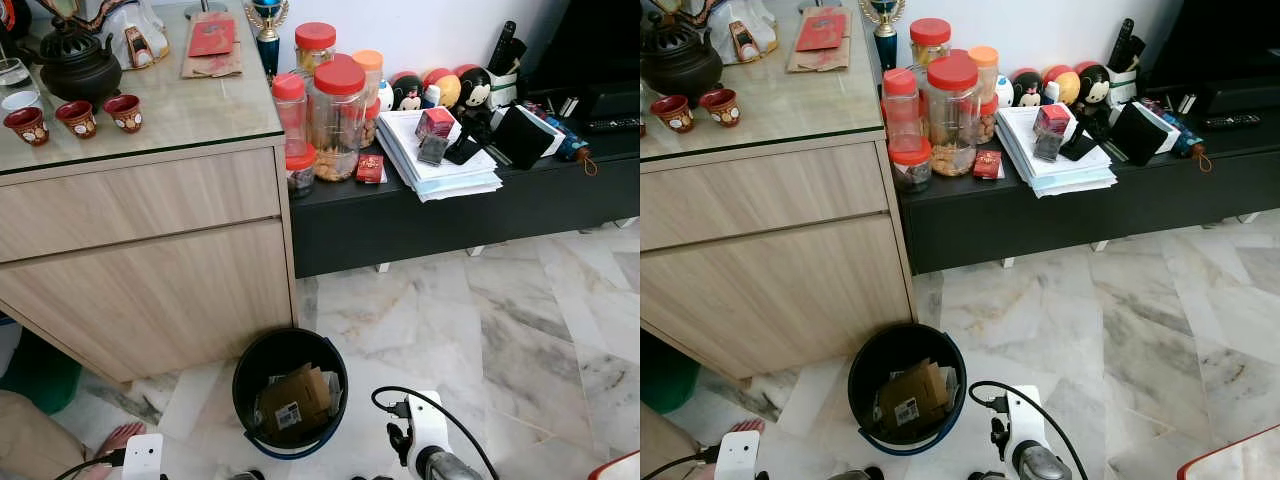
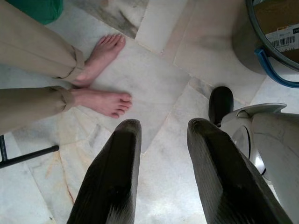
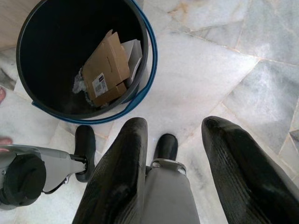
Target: Picking trash to rubbish bin
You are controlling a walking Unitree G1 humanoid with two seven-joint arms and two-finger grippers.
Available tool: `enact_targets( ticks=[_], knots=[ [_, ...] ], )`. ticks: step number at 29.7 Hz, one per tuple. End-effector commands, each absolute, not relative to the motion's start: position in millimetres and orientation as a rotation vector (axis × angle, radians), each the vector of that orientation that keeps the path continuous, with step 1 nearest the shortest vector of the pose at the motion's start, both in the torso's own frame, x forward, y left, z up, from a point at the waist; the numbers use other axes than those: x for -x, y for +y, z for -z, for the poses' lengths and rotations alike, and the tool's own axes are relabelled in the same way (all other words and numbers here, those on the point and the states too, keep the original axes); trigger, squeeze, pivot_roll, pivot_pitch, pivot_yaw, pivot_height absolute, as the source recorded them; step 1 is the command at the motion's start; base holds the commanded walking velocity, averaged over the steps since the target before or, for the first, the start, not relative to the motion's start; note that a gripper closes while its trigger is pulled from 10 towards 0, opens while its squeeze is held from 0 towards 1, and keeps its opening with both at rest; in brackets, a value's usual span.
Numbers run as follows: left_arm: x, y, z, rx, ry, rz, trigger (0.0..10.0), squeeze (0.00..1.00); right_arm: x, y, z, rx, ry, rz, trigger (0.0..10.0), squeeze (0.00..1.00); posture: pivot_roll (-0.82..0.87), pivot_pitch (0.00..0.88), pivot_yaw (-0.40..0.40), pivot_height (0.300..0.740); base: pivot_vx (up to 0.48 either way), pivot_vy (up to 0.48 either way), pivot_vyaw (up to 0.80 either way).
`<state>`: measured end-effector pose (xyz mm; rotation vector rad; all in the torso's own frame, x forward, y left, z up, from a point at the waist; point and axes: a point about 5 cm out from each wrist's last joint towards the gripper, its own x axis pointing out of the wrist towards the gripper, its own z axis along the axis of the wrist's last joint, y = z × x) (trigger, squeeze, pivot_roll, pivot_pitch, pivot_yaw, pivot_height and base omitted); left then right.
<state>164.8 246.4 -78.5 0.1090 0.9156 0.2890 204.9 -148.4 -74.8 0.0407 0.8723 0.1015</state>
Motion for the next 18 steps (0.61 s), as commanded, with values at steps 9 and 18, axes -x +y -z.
enact_targets(
  ticks=[9, 18],
  knots=[
    [-153.3, 240.6, 85.5, -0.089, 0.962, -0.282, 10.0, 0.00, -200.6, -151.5, 77.3, -0.033, 0.893, -0.099, 10.0, 0.00, 0.15, 0.152, -0.022, 0.740, 0.000, 0.000, 0.00],
    [-154.4, 237.9, 85.8, -0.086, 0.963, -0.273, 10.0, 0.00, -201.3, -154.3, 76.8, -0.025, 0.892, -0.101, 10.0, 0.00, 0.15, 0.148, -0.026, 0.740, -0.027, 0.000, 0.00]
  ],
)
